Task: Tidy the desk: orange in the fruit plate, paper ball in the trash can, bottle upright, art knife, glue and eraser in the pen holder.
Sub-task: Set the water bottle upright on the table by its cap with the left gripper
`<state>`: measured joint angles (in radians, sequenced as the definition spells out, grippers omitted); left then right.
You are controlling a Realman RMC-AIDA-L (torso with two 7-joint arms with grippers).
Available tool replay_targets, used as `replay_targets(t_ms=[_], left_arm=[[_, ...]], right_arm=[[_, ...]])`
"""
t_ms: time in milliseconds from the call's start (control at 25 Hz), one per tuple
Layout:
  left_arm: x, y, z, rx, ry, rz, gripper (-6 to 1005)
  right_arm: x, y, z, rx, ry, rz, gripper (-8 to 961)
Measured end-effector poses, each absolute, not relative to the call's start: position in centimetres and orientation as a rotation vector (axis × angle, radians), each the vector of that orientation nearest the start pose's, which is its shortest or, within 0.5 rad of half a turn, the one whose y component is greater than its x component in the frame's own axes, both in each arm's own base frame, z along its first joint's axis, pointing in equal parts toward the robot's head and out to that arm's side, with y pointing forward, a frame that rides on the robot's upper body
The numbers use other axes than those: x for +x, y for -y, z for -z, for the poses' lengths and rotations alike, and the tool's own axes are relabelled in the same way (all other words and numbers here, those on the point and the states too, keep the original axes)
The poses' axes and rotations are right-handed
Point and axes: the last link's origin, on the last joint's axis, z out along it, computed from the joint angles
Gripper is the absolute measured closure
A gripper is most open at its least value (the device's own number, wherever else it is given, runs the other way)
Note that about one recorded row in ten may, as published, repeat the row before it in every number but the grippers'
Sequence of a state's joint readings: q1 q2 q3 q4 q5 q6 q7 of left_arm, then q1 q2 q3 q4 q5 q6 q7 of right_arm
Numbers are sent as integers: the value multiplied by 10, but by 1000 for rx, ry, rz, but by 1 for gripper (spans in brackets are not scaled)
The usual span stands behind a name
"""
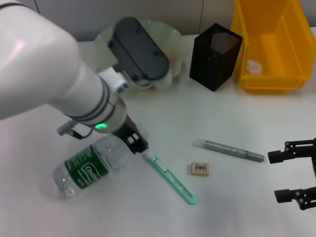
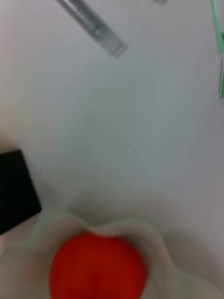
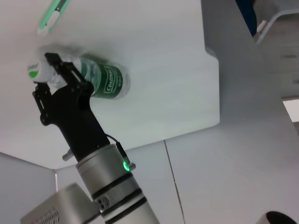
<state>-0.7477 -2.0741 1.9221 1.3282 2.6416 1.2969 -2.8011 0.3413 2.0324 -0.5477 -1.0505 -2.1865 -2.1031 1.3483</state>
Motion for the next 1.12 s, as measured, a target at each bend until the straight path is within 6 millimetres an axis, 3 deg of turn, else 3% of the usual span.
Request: replay_targets(t_ms=[200,400,680,720,880,1120], left_arm=[[-116,-349,63,-2611,472,-488,533],[-135,-357,36,-2553,542,-349,526],[-148,-360,20,-2516,583,-266,517],[-160,-357,-5,-2481,618,-119,515],[-169,-351,-25,-2467,622,6,510],[-175,-343,-39,-2455,614,149,501]], right_arm=[[289,-242,-84,-2971,-425,-551,173],[286,-245,-83,-2962,-424,-574,173],[282,-248,-83,-2956,-437,-611,173],[282,-249,-82,-2955,-439,-617,173],[279,-251,-81,-2961,-438,-633,173],[278,-253,-80,-2964,-452,-640,173]])
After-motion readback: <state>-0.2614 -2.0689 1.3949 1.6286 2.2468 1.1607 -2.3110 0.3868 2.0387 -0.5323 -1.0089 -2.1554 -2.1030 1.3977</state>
